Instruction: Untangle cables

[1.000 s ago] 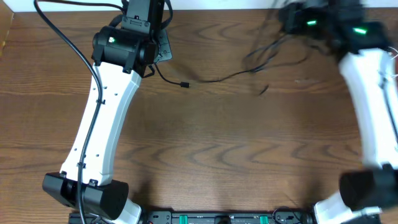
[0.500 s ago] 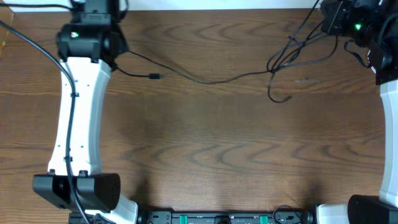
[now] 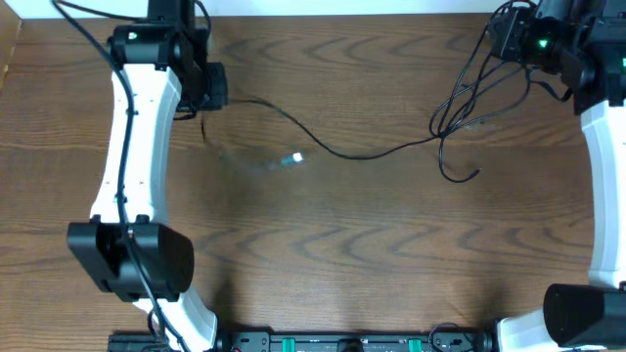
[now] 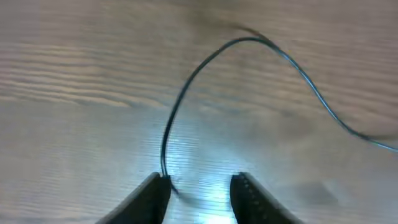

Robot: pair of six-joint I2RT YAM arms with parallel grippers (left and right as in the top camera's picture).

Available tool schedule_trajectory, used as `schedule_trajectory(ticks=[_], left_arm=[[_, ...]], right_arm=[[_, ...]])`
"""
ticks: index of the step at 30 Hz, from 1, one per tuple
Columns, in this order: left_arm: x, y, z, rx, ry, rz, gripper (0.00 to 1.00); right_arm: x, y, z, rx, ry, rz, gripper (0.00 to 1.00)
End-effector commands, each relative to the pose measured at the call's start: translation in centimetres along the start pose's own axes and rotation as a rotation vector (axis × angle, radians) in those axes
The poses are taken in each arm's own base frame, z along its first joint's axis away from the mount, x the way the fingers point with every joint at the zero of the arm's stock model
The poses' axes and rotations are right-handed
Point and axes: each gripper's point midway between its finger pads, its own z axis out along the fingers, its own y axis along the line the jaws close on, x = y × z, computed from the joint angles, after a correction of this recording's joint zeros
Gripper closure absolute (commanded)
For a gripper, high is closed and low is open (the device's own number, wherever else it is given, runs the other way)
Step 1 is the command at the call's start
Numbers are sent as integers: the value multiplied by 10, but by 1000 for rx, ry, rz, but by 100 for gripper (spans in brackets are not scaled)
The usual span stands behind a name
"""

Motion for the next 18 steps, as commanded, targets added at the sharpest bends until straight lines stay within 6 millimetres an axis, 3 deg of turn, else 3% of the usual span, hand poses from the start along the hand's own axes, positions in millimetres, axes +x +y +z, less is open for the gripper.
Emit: schedule_trajectory(ticks=[1, 4, 6, 10, 18], left_arm=[[3, -9, 9, 53, 24, 139, 46], [2, -13, 8, 68, 16, 176, 37], [4, -30, 6, 158, 14, 239, 36], [13, -98, -9, 505, -21, 394, 36], [36, -171, -6, 838, 48, 286, 36]], right_arm=[[2, 11, 2, -21, 5, -27, 99], [3, 14, 3, -26, 8, -31, 99], [3, 14, 3, -26, 9, -31, 99], [4, 14, 3, -25, 15, -28, 99], [9, 13, 3, -20, 35, -22, 99]])
